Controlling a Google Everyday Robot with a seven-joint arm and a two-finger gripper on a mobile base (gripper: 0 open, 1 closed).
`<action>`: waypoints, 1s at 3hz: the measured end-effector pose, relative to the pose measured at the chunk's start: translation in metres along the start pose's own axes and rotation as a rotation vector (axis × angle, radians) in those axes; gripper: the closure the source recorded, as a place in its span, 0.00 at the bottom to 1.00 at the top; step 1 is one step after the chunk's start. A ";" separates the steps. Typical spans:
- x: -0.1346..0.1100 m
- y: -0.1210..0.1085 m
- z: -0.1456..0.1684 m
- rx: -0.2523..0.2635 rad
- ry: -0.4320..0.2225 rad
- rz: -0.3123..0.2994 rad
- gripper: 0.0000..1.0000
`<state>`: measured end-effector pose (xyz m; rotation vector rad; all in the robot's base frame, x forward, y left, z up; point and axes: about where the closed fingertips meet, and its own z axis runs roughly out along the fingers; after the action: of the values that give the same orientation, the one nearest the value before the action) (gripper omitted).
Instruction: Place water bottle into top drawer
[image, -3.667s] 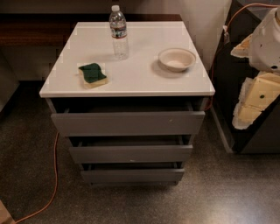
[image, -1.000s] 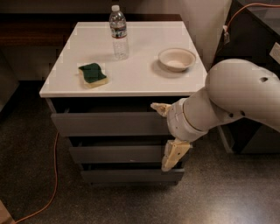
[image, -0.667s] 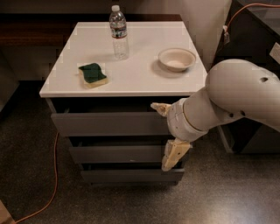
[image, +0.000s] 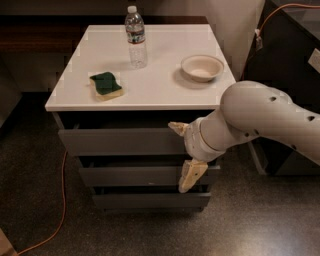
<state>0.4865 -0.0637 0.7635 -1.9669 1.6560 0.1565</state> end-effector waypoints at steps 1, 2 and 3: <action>0.009 -0.014 0.025 0.007 -0.005 -0.017 0.00; 0.024 -0.038 0.061 -0.010 -0.005 -0.036 0.00; 0.035 -0.054 0.082 -0.028 0.009 -0.053 0.00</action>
Offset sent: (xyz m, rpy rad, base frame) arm 0.0887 0.0158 -0.0733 -0.0022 -0.0003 0.0523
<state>0.5664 -0.0504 0.6975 -2.0327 1.6139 0.1518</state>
